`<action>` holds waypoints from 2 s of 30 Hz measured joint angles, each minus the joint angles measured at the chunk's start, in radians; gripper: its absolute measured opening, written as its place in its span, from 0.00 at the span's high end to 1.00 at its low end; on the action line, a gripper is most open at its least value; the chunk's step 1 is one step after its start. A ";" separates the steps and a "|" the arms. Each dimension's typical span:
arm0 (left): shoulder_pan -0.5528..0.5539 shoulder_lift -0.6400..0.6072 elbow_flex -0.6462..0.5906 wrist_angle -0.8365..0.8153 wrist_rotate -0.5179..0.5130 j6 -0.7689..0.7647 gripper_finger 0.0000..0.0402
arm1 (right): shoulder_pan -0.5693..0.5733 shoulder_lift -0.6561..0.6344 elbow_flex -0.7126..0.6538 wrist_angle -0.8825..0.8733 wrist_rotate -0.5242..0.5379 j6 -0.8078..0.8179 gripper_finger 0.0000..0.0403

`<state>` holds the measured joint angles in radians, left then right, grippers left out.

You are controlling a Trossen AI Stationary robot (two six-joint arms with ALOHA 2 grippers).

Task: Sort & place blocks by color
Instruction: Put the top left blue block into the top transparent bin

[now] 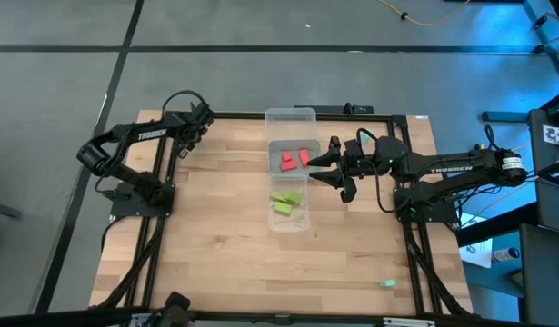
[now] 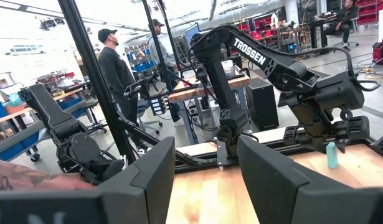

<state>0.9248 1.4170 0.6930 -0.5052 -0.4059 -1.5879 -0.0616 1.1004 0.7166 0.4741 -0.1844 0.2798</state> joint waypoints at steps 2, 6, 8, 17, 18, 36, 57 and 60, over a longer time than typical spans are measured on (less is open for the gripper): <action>0.000 0.006 0.000 -0.001 0.011 0.000 0.55 | 0.000 0.000 0.000 0.000 0.000 0.001 0.56; 0.000 0.027 0.000 0.008 0.028 -0.001 0.55 | 0.000 0.000 0.000 0.000 0.000 0.005 0.56; 0.000 0.035 0.000 0.008 0.036 0.005 0.55 | 0.000 0.000 0.000 0.000 0.000 0.005 0.56; 0.008 0.036 0.000 0.008 0.028 0.054 0.63 | 0.000 0.000 0.000 0.000 0.000 0.006 0.56; 0.011 0.036 0.000 0.008 0.031 0.055 0.64 | 0.000 0.000 0.000 0.000 0.000 0.006 0.56; 0.013 -0.107 0.000 0.139 0.043 0.334 0.88 | 0.000 0.000 0.000 0.012 0.022 0.005 0.56; -0.802 -0.587 0.000 0.825 0.280 1.211 0.88 | 0.000 0.003 0.000 0.042 0.104 0.183 0.56; -0.869 -0.561 0.000 0.879 0.254 1.239 0.88 | 0.001 0.003 0.000 0.059 0.103 0.163 0.56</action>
<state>0.0560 0.8558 0.6931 0.3738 -0.1515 -0.3485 -0.0609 1.1034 0.7166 0.5331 -0.0818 0.4430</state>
